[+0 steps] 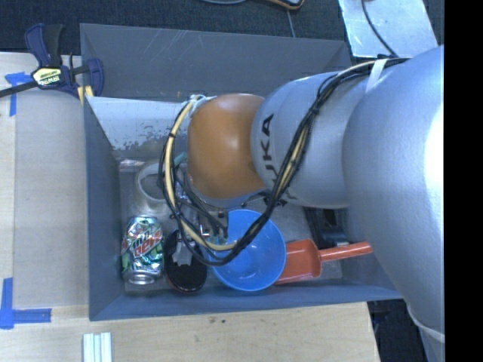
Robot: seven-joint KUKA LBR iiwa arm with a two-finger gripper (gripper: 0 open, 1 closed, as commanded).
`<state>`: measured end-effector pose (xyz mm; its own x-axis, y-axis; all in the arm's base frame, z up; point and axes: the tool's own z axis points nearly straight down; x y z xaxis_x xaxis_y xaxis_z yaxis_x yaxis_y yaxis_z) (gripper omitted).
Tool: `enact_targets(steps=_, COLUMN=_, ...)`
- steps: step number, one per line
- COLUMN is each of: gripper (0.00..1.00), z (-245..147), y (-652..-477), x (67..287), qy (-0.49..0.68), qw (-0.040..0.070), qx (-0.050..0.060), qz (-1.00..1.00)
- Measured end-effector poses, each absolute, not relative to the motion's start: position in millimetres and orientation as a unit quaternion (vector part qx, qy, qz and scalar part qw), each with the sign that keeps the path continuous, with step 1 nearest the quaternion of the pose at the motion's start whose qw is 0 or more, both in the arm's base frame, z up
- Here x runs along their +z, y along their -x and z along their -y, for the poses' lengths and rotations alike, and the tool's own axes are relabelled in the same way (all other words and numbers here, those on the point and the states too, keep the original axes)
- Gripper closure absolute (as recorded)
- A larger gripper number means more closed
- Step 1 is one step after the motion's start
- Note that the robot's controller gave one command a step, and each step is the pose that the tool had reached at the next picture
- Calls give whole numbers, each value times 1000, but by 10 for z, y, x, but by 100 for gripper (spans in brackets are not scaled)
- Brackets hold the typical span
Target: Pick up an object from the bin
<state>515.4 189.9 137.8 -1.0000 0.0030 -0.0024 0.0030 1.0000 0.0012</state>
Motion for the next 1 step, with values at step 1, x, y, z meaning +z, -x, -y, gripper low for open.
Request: enact_targets(steps=1, gripper=0, z=-1900, y=-5154, x=1378, qy=-2, qw=1, qx=1, qz=-1000)
